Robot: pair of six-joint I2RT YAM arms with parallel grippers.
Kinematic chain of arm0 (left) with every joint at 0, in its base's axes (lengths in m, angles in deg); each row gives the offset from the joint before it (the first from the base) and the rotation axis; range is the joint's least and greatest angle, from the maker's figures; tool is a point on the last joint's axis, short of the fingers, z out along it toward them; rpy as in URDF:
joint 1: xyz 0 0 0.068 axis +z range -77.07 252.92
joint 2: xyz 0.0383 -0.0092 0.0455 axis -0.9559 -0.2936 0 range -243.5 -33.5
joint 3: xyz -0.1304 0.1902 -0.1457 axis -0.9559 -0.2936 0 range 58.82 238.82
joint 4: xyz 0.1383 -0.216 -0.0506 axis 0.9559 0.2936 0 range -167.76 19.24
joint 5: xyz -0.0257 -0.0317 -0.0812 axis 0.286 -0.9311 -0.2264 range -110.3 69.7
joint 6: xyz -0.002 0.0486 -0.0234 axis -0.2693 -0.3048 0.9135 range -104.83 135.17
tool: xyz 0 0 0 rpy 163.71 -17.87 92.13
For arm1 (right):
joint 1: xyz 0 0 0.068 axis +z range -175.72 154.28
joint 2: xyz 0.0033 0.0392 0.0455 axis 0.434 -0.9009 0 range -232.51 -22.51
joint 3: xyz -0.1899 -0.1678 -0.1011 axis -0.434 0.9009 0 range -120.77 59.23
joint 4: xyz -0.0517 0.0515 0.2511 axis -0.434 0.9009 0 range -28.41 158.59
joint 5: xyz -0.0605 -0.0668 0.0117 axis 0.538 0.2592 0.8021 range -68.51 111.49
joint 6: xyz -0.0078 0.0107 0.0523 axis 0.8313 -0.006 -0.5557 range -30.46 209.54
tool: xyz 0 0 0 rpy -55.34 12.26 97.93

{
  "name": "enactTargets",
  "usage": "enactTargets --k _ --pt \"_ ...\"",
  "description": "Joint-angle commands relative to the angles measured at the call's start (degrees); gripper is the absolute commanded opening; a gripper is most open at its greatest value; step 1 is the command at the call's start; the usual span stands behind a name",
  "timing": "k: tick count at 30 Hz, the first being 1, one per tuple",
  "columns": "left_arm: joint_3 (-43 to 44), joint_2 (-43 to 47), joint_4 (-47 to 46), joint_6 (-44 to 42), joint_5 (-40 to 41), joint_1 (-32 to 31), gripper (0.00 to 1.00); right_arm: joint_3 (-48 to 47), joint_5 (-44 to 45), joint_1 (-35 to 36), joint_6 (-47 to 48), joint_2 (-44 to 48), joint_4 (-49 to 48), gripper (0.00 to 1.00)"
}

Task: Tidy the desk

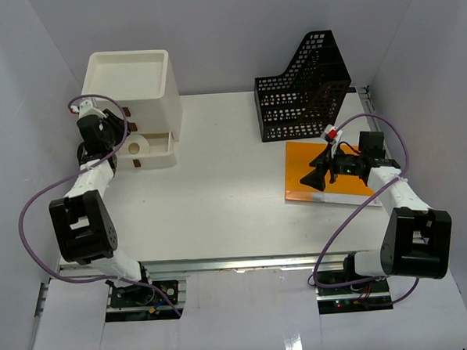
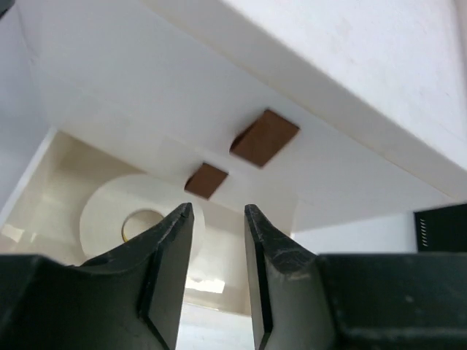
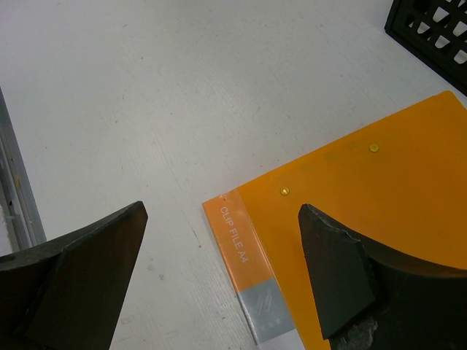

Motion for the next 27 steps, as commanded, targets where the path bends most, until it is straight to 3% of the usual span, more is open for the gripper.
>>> enactTargets --k 1,7,9,12,17,21,27 --pt "-7.1 8.4 1.0 7.3 -0.7 2.5 0.42 -2.2 -2.3 -0.2 0.4 1.8 0.2 0.91" --pt "-21.1 17.0 1.2 19.8 -4.5 7.6 0.21 -2.2 -2.6 -0.2 0.3 2.2 0.2 0.91" --pt "-24.0 19.9 2.4 23.3 -5.4 9.1 0.08 -2.2 -2.7 -0.2 0.2 2.2 0.1 0.91" --pt "-28.4 21.8 3.4 25.4 -5.9 9.6 0.01 -2.1 -2.8 -0.2 0.2 2.3 0.1 0.91" --pt "-28.0 15.7 4.6 28.5 -7.7 9.6 0.00 -2.1 -2.7 -0.2 0.1 2.1 -0.1 0.91" --pt "-26.9 7.9 0.0 32.7 -11.9 9.7 0.00 -2.0 -2.4 -0.2 0.1 2.0 -0.1 0.91" --pt "-23.0 -0.6 -2.1 34.7 -10.9 9.7 0.05 -2.0 -2.1 -0.2 0.1 1.6 -0.4 0.91"
